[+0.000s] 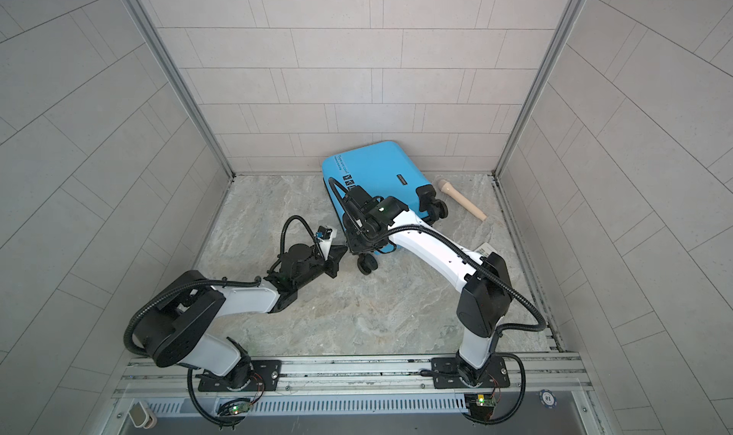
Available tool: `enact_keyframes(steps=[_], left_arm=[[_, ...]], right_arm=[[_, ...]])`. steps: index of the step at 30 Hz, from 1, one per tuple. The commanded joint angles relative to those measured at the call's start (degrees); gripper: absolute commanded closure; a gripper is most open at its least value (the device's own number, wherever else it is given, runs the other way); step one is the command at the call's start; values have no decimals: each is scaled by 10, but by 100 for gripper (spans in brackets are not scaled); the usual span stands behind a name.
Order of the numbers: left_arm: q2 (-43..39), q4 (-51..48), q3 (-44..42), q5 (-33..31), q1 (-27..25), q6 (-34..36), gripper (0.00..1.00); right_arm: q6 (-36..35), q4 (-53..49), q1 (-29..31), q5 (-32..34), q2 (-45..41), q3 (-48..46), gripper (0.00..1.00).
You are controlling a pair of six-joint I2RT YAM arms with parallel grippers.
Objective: Pack the luggage
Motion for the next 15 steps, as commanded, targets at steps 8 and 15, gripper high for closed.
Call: enact_keyframes(steps=[8, 15], left_arm=[[16, 73, 42, 100, -86, 10, 100], [-6, 68, 7, 79, -86, 8, 100]], right_arm=[[-23, 89, 10, 34, 3, 57, 100], [-87, 45, 11, 112, -2, 75, 100]])
